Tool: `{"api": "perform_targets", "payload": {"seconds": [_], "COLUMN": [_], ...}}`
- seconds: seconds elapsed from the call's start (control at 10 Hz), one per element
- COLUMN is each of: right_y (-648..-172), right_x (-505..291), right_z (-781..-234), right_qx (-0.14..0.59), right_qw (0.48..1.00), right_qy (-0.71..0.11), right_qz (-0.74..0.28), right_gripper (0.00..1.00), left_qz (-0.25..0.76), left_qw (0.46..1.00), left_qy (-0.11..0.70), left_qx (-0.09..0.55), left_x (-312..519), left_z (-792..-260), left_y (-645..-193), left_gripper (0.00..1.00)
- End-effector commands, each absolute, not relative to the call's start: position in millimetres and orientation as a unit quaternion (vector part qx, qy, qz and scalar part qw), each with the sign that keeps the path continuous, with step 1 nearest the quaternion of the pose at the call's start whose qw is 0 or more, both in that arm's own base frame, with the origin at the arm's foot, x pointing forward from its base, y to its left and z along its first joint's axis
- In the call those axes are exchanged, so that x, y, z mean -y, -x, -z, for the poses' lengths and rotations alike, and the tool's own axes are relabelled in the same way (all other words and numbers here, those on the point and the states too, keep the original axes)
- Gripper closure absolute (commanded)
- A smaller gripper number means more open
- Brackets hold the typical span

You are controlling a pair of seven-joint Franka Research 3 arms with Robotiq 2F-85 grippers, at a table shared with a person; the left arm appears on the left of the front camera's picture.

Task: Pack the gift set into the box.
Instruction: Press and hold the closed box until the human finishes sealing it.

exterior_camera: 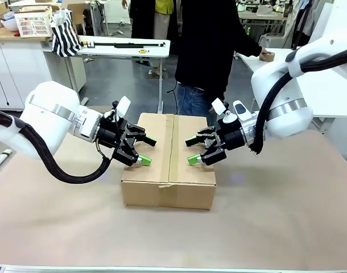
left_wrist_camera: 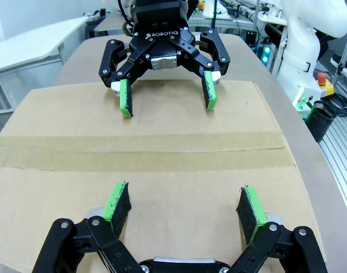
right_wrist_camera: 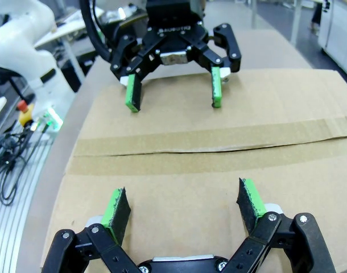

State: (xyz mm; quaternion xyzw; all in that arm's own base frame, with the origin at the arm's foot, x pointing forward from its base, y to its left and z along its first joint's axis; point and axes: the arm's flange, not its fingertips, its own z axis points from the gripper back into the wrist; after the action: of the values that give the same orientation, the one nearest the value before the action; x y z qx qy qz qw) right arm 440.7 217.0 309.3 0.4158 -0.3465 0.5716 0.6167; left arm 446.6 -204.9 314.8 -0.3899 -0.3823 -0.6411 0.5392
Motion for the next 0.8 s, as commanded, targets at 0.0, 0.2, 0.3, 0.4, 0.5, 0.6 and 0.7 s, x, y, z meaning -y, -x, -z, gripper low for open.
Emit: {"api": "perform_targets", "payload": {"seconds": [0.0, 0.2, 0.3, 0.4, 0.5, 0.6, 0.7], "right_y": [-440.7, -440.7, -440.7, -440.7, -440.7, -440.7, -440.7], "right_x": [-217.5, -217.5, -217.5, -217.5, -217.5, -217.5, -217.5], "right_z": [-304.7, -304.7, -304.7, -304.7, -304.7, -304.7, -304.7], "right_qx": [0.344, 0.344, 0.344, 0.344, 0.344, 0.344, 0.344], "right_qw": [0.62, 0.62, 0.62, 0.62, 0.62, 0.62, 0.62], "right_qy": [-0.417, -0.417, -0.417, -0.417, -0.417, -0.417, -0.417], "right_qz": [-0.569, -0.569, -0.569, -0.569, -0.569, -0.569, -0.569], "right_gripper": [0.0, 0.0, 0.0, 0.0, 0.0, 0.0, 0.0], "left_qz": [0.641, 0.641, 0.641, 0.641, 0.641, 0.641, 0.641], "left_qw": [0.541, 0.541, 0.541, 0.541, 0.541, 0.541, 0.541], "left_qy": [0.395, 0.395, 0.395, 0.395, 0.395, 0.395, 0.395], "left_qx": [0.374, 0.374, 0.374, 0.374, 0.374, 0.374, 0.374], "left_x": [202.4, 202.4, 202.4, 202.4, 202.4, 202.4, 202.4], "left_z": [-312.2, -312.2, -312.2, -312.2, -312.2, -312.2, -312.2], "left_y": [-445.2, -445.2, -445.2, -445.2, -445.2, -445.2, -445.2], "left_gripper": [0.0, 0.0, 0.0, 0.0, 0.0, 0.0, 0.0]}}
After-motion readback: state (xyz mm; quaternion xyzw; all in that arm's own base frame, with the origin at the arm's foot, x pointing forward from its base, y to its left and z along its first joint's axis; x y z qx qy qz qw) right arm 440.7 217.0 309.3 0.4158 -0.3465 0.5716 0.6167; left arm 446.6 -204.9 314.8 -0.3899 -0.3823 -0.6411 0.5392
